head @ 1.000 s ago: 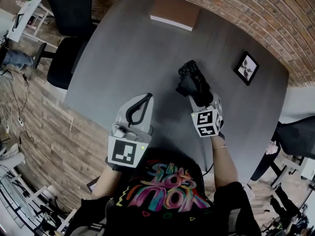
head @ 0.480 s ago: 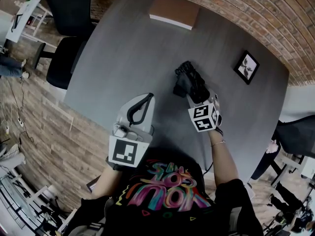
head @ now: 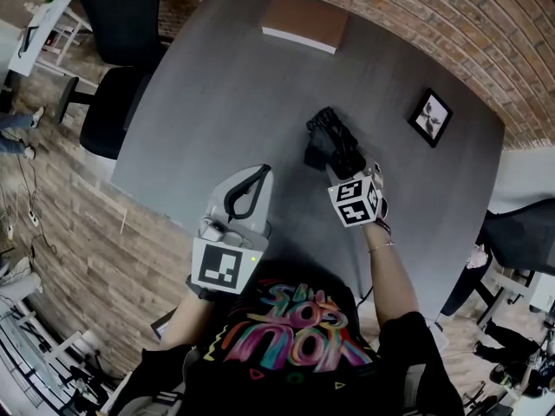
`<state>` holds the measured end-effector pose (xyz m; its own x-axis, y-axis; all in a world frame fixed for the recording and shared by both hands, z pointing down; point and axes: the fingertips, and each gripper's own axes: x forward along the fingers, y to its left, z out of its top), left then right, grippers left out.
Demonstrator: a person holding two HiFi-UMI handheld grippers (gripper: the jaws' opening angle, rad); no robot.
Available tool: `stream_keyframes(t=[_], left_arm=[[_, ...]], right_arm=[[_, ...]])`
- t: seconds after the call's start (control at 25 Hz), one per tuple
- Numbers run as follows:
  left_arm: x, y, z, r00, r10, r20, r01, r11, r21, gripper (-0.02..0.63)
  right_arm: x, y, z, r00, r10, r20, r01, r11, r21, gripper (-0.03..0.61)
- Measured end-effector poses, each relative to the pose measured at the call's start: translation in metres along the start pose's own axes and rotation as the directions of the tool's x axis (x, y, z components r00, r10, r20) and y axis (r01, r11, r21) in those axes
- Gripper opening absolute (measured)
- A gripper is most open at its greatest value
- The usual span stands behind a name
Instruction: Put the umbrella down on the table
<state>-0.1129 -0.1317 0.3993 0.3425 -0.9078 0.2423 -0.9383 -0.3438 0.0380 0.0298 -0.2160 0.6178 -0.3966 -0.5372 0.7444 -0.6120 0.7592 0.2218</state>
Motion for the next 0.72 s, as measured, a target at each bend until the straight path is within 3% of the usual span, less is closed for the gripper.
stream_keyframes(t=[0.4,0.72], left_arm=[[-0.011,0.0,0.006,1.0,0.001,0.025,-0.001,1.0,-0.004,0.0],[-0.021,0.001,0.007,0.999,-0.007,0.038,0.008,1.0,-0.007,0.0]], right_arm=[[-0.003,-0.006,-0.005,0.999,0.022,-0.042,-0.02,0.998,0.055,0.304],[-0.041,-0.018,0.014,0.998,-0.046,0.041,0.043,0.996,0.075,0.301]])
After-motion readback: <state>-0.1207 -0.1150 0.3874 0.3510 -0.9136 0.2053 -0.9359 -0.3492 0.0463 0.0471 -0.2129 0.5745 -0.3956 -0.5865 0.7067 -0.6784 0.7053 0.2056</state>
